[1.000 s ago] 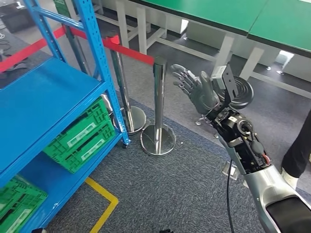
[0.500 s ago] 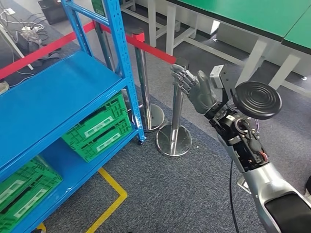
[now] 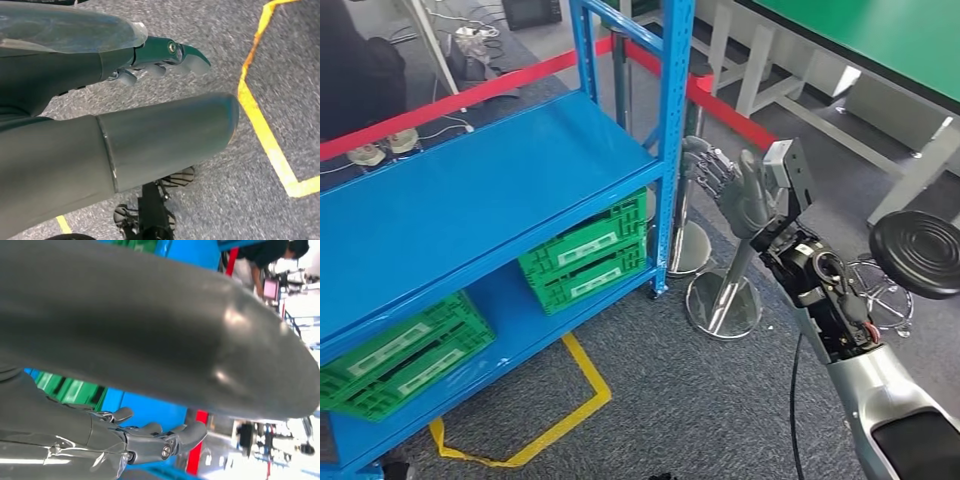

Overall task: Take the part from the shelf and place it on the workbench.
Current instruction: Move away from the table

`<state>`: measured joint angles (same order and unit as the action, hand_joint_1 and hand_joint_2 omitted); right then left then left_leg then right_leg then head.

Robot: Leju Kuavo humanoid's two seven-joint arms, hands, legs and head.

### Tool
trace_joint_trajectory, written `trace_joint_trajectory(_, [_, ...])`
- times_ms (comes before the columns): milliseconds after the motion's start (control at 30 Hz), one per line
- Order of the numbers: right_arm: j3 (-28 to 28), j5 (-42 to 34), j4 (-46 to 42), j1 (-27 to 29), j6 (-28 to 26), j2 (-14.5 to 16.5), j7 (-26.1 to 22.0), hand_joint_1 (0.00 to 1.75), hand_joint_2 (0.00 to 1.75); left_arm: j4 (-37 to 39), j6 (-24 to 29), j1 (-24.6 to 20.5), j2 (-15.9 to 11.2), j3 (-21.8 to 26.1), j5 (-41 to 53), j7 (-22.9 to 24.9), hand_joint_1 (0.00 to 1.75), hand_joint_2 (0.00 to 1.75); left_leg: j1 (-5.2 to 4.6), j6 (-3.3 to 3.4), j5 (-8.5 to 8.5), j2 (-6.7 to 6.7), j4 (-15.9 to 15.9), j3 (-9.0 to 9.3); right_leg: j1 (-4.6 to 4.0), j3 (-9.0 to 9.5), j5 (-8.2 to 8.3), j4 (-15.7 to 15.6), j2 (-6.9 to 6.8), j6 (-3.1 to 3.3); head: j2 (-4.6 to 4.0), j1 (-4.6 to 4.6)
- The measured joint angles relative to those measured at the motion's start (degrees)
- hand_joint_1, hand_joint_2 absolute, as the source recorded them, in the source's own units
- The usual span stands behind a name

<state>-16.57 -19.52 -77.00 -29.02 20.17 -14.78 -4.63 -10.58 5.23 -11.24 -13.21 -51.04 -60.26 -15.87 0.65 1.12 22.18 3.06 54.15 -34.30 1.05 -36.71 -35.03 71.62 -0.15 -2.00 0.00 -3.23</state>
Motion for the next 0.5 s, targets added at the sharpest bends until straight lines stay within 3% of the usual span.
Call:
trace_joint_trajectory(67, [0.06, 0.00, -0.01, 0.07, 0.00, -0.01, -0.01, 0.00, 0.00, 0.00, -0.01, 0.00, 0.06, 0.00, 0.00, 0.00, 0.00, 0.00, -0.01, -0.11, 0.07, 1.66, 0.19, 0.11, 0.06, 2.57, 4.70, -6.89, 1.20, 0.41, 0.00, -0.34])
trace_joint_trajectory(133, [0.11, 0.00, -0.01, 0.05, 0.00, -0.03, -0.01, 0.00, 0.00, 0.00, -0.01, -0.07, 0.11, 0.00, 0.00, 0.01, 0.00, 0.00, -0.05, -0.48, 0.12, 3.17, 0.51, -0.10, 0.22, 5.52, 7.82, -14.23, 3.76, 0.79, 0.00, -0.56])
trace_joint_trajectory(167, [0.11, 0.00, -0.01, 0.07, 0.00, -0.04, -0.01, 0.00, 0.00, 0.00, -0.01, -0.08, 0.14, 0.00, 0.00, 0.01, 0.00, 0.00, 0.03, -0.77, 0.04, 3.84, 0.59, -0.33, 0.21, 6.20, 8.15, -15.95, 4.57, 0.94, 0.00, -0.57])
trace_joint_trajectory(233, [0.11, 0.05, -0.01, 0.07, 0.04, -0.04, -0.02, 0.00, 0.00, 0.01, -0.06, 0.13, 0.08, 0.00, 0.02, 0.04, 0.00, 0.00, 0.21, -1.56, -0.34, 5.24, 0.42, -0.77, 0.16, 6.88, 7.98, -16.79, 4.01, 1.36, 0.00, -0.50])
trace_joint_trajectory(267, [0.11, 0.10, -0.02, 0.03, 0.09, -0.04, -0.03, 0.00, 0.00, 0.02, -0.10, 0.28, 0.05, -0.01, 0.04, 0.07, 0.00, 0.00, 0.23, -1.93, -0.32, 4.93, 0.48, -0.95, 0.20, 7.16, 8.16, -17.02, 3.26, 1.71, 0.00, -0.42])
trace_joint_trajectory(333, [0.15, 0.24, -0.02, -0.04, 0.27, -0.04, -0.11, 0.00, 0.00, 0.03, -0.17, 0.25, 0.01, -0.02, 0.07, 0.15, 0.00, 0.00, 0.01, -2.56, 1.31, 1.94, 3.19, -2.37, 0.39, 7.59, 8.56, -17.60, 1.68, 2.40, 0.00, 0.27])
trace_joint_trajectory(400, [0.20, 0.35, -0.02, 0.01, 0.52, -0.04, -0.12, 0.00, 0.00, 0.02, -0.21, -0.03, 0.04, -0.02, 0.07, 0.20, 0.00, 0.00, 0.03, -3.07, 4.85, -1.57, 10.56, -6.01, 0.25, 7.66, 8.60, -17.75, 0.08, 2.76, 0.00, 1.12])
trace_joint_trajectory(467, [0.20, 0.38, -0.02, 0.08, 0.69, -0.04, -0.05, 0.00, 0.00, 0.02, -0.22, -0.03, 0.08, -0.02, 0.08, 0.22, 0.00, 0.00, 0.32, -3.49, 6.77, -2.53, 16.94, -9.30, 0.16, 7.66, 8.47, -17.75, -1.54, 2.86, 0.00, 1.54])
trace_joint_trajectory(500, [0.20, 0.40, -0.02, 0.11, 0.74, -0.04, -0.04, 0.00, 0.00, 0.02, -0.22, 0.02, 0.09, -0.02, 0.08, 0.23, 0.00, 0.00, 0.45, -3.61, 6.28, -2.73, 17.20, -9.48, 0.15, 7.70, 8.38, -17.75, -2.28, 2.84, 0.00, 1.67])
